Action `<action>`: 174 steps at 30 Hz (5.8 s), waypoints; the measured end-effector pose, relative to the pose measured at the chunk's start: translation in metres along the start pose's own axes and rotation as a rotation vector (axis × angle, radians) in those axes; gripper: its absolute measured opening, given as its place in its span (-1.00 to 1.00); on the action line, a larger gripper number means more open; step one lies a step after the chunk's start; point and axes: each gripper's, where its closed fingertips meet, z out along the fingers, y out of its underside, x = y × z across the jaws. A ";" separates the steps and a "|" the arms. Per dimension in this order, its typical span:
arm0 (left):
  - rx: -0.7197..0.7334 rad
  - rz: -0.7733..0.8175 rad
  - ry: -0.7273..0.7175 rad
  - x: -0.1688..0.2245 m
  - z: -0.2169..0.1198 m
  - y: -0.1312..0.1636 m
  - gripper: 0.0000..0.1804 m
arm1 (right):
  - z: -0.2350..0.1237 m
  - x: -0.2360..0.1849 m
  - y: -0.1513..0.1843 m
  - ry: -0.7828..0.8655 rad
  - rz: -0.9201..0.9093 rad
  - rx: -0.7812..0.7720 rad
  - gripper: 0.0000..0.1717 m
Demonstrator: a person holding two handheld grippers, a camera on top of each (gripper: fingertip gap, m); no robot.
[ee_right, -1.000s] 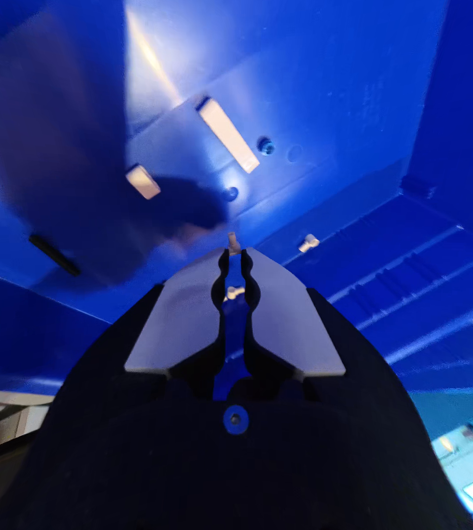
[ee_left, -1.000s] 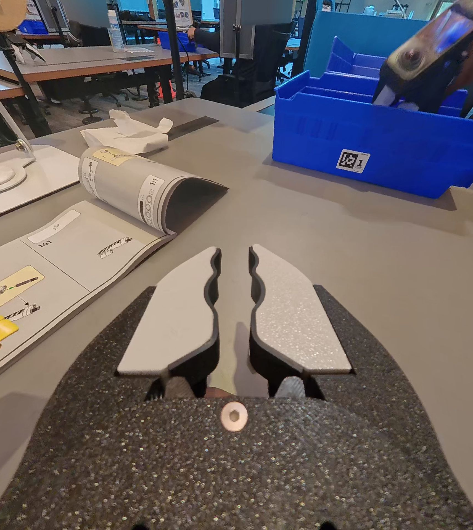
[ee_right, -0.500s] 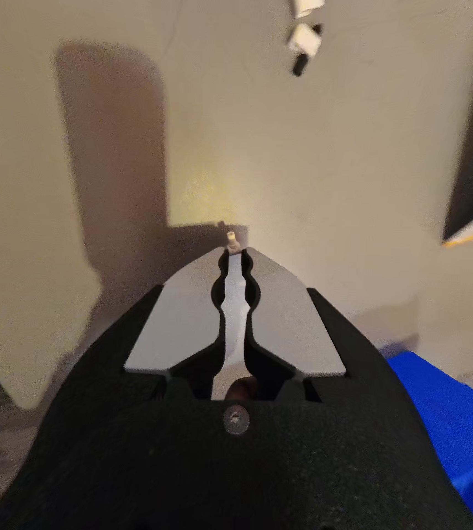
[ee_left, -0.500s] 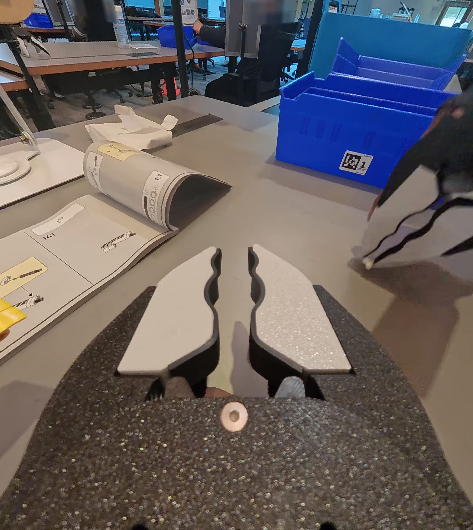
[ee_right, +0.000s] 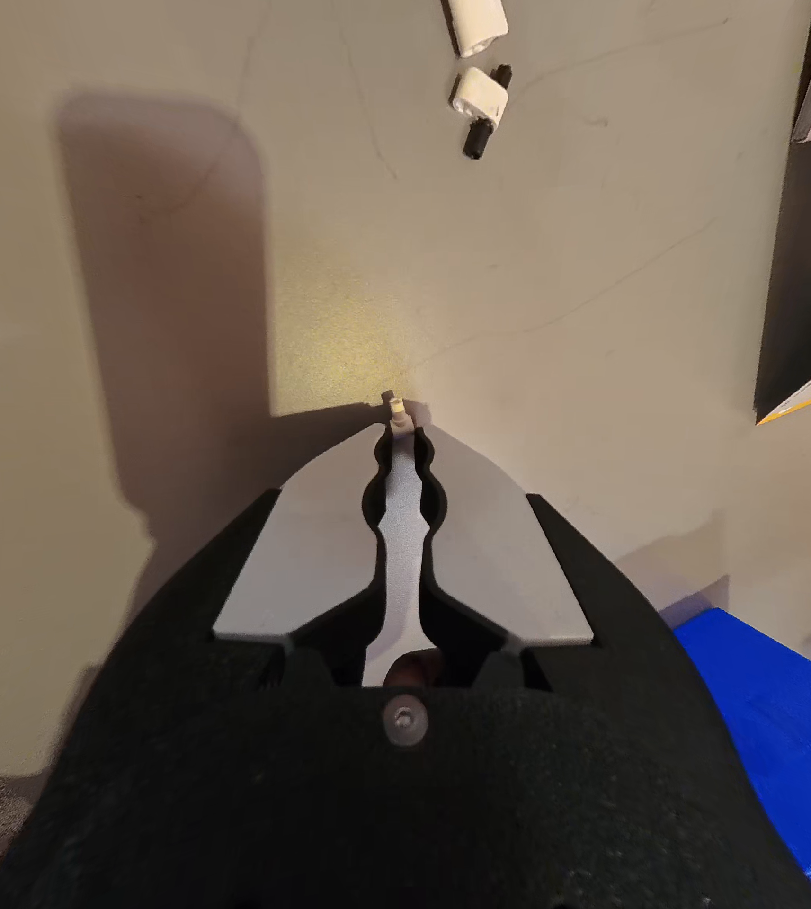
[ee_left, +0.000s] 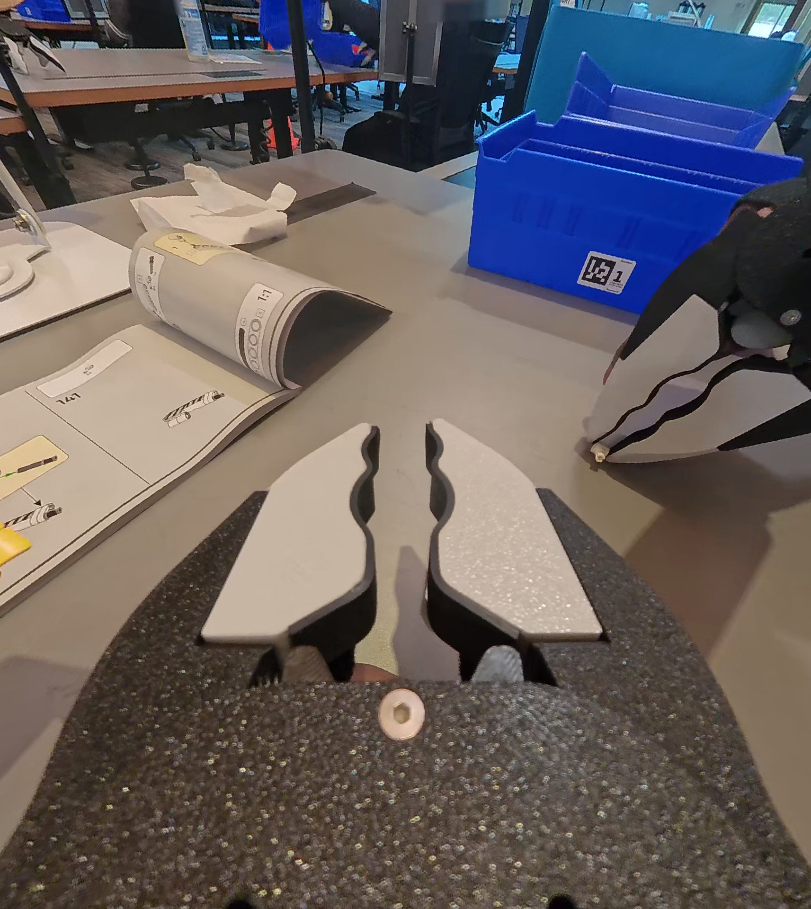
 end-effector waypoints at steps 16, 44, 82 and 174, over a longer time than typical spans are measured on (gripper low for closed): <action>-0.034 0.003 0.020 0.003 0.002 0.005 -0.80 | -0.123 0.167 0.206 0.294 -0.131 -0.375 -0.65; -0.010 -0.024 0.044 0.004 -0.001 0.002 -0.80 | -0.024 0.184 0.349 -0.115 -0.248 -0.959 -0.85; -0.153 -0.011 0.033 -0.004 -0.015 0.025 -0.80 | 0.020 -0.013 -0.102 -0.166 -0.073 0.289 -0.92; 0.011 0.186 0.356 0.045 -0.034 0.008 -0.92 | -0.045 0.018 -0.132 -0.679 0.129 0.857 -0.92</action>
